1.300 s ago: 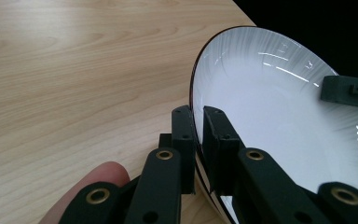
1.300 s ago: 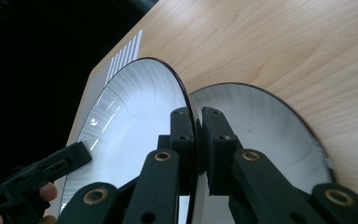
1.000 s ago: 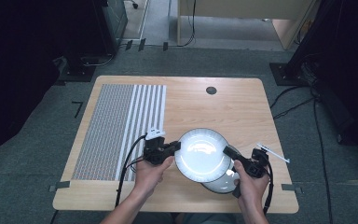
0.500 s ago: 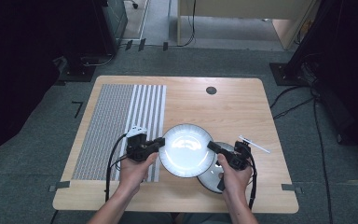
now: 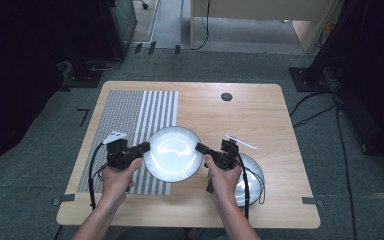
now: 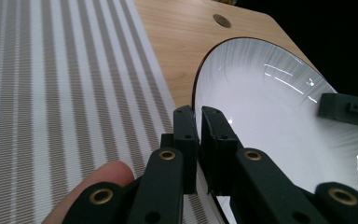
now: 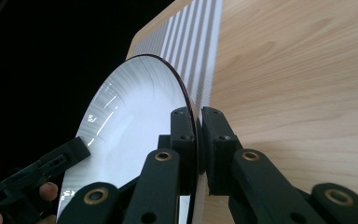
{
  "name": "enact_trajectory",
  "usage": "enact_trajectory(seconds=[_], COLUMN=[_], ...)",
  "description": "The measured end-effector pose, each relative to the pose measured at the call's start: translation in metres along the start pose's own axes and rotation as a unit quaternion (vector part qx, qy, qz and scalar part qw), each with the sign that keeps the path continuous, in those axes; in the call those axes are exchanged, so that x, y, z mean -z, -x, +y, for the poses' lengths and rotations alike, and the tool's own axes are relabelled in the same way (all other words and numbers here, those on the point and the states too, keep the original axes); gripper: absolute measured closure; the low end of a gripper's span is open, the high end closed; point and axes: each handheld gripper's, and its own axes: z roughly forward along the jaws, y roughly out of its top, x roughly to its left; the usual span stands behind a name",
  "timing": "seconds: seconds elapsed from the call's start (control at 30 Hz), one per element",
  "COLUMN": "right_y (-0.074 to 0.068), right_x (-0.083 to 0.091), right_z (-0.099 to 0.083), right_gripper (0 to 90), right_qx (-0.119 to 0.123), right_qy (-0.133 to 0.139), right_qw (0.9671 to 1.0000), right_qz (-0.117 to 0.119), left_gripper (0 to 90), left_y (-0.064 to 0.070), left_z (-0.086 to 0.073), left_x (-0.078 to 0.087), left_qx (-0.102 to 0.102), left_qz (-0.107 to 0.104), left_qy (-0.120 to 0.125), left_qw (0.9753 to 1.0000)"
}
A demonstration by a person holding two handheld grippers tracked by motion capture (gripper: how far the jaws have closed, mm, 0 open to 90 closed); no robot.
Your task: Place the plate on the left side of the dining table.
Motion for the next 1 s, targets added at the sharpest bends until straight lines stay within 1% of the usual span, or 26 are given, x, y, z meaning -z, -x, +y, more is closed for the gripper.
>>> enact_trajectory(seconds=[0.17, 0.27, 0.4, 0.43, 0.47, 0.53, 0.57, 0.6, 0.7, 0.8, 0.83, 0.9, 0.93, 1.0], right_y=[-0.016, -0.023, -0.030, -0.031, -0.032, -0.034, -0.034, -0.036, -0.037, -0.039, -0.039, -0.041, -0.042, -0.043], right_x=[-0.023, -0.038, -0.058, -0.063, -0.067, -0.077, -0.077, -0.087, -0.102, -0.116, -0.116, -0.127, -0.134, -0.144], right_z=[-0.002, -0.004, -0.007, -0.008, -0.008, -0.010, -0.010, -0.012, -0.013, -0.014, -0.014, -0.015, -0.015, -0.014], right_gripper=[84.7, 84.8, 84.9, 84.9, 84.9, 84.9, 84.9, 85.0, 85.0, 85.1, 85.1, 85.3, 85.3, 85.3], right_qx=[0.009, 0.012, 0.007, 0.007, 0.006, 0.009, 0.009, 0.009, 0.007, 0.001, 0.001, 0.003, 0.003, 0.000], right_qy=[-0.013, -0.020, -0.031, -0.033, -0.034, -0.036, -0.036, -0.039, -0.046, -0.054, -0.054, -0.058, -0.062, -0.067], right_qw=[0.9999, 0.9997, 0.9994, 0.9994, 0.9993, 0.9992, 0.9992, 0.9991, 0.9989, 0.9985, 0.9985, 0.9983, 0.9980, 0.9977], right_qz=[0.004, 0.007, 0.011, 0.011, 0.012, 0.013, 0.013, 0.011, 0.009, 0.008, 0.008, 0.007, 0.008, 0.010], left_gripper=[85.7, 85.8, 85.8, 85.9, 85.9, 85.9, 85.9, 86.0, 86.1, 86.0, 86.0, 86.0, 85.9, 85.9], left_y=[-0.022, -0.034, -0.050, -0.050, -0.058, -0.066, -0.066, -0.075, -0.086, -0.095, -0.095, -0.103, -0.108, -0.115], left_z=[0.001, 0.002, 0.003, 0.003, 0.004, 0.005, 0.005, 0.006, 0.007, 0.009, 0.009, 0.011, 0.012, 0.014], left_x=[0.010, 0.014, 0.017, 0.017, 0.018, 0.017, 0.017, 0.015, 0.013, 0.012, 0.012, 0.012, 0.011, 0.008], left_qx=[0.014, 0.021, 0.028, 0.028, 0.031, 0.033, 0.033, 0.040, 0.046, 0.049, 0.049, 0.050, 0.051, 0.054], left_qz=[0.017, 0.026, 0.039, 0.039, 0.046, 0.054, 0.054, 0.059, 0.069, 0.080, 0.080, 0.089, 0.096, 0.101], left_qy=[0.006, 0.009, 0.011, 0.011, 0.011, 0.011, 0.011, 0.008, 0.004, 0.005, 0.005, 0.007, 0.007, 0.008], left_qw=[0.9997, 0.9994, 0.9988, 0.9988, 0.9984, 0.9980, 0.9980, 0.9974, 0.9966, 0.9956, 0.9956, 0.9948, 0.9940, 0.9934])
